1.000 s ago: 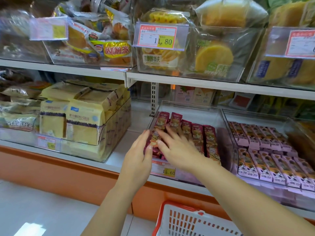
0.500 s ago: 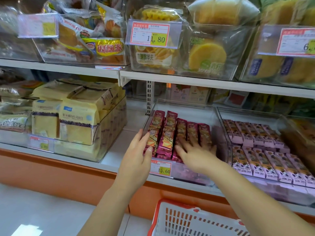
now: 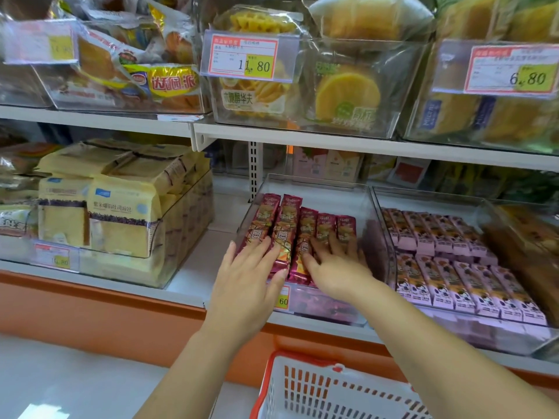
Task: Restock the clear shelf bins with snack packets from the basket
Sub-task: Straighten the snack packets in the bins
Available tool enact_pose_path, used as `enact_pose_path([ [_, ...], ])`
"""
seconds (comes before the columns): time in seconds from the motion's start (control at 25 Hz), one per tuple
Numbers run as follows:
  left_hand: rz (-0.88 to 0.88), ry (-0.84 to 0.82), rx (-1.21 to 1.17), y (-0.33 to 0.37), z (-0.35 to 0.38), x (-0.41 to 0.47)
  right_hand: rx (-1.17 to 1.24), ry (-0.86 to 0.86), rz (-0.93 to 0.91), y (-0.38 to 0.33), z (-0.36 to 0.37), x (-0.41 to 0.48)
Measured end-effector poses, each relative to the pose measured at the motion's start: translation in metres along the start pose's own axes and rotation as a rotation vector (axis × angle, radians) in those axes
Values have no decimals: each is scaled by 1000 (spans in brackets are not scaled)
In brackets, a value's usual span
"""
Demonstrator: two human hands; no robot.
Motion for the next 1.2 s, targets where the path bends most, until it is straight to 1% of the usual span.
enact_pose_path([
  [0.12, -28, -7, -5, 1, -3, 1, 44, 15, -12, -3, -5, -4],
  [0.2, -52, 5, -28, 6, -5, 1, 107, 105, -79, -4, -8, -21],
  [0.28, -34, 57, -41, 17, -8, 1, 241, 240, -223, -3, -13, -47],
  [0.36, 35, 107, -83, 33, -11, -2, 418, 416, -355, 11, -23, -76],
  [0.4, 72, 114, -125, 43, -12, -5, 465, 512, -396, 25, -28, -88],
  [0.48, 153, 73, -174, 69, -12, -13, 464, 664, -393, 64, -36, -106],
  [0.52, 198, 34, -173, 87, -11, -19, 432, 695, -347, 88, -38, -112],
  [0.56, 244, -1, -165, 104, -10, -24, 388, 687, -278, 111, -38, -115],
  [0.6, 292, -34, -164, 121, -8, -29, 327, 642, -190, 134, -36, -117],
  [0.68, 367, -120, -195, 154, -1, -30, 168, 493, -5, 170, -31, -116],
  [0.76, 407, -175, -196, 183, 10, -23, 73, 359, 80, 191, -28, -113],
  [0.84, 403, -237, -116, 205, 26, -10, 22, 279, 76, 198, -27, -108],
  [0.96, 345, -317, 94, 225, 49, 6, -80, 243, 48, 203, -23, -101],
  [1.04, 309, -376, 220, 231, 57, 13, -78, 198, 21, 207, -23, -101],
  [1.12, 305, -446, 261, 233, 58, 16, -45, 140, 11, 211, -26, -104],
  [1.2, 320, -457, 251, 233, 53, 22, -52, 165, 10, 211, -32, -106],
])
Point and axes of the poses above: each hand's wrist, its own x-axis towards the middle knuckle, its own z-axis out of the palm, y = z × x, the point moved 1 cm from there along x, towards the middle knuckle, and after that the axes turned 1 degree about z, right-handed, at the moved point
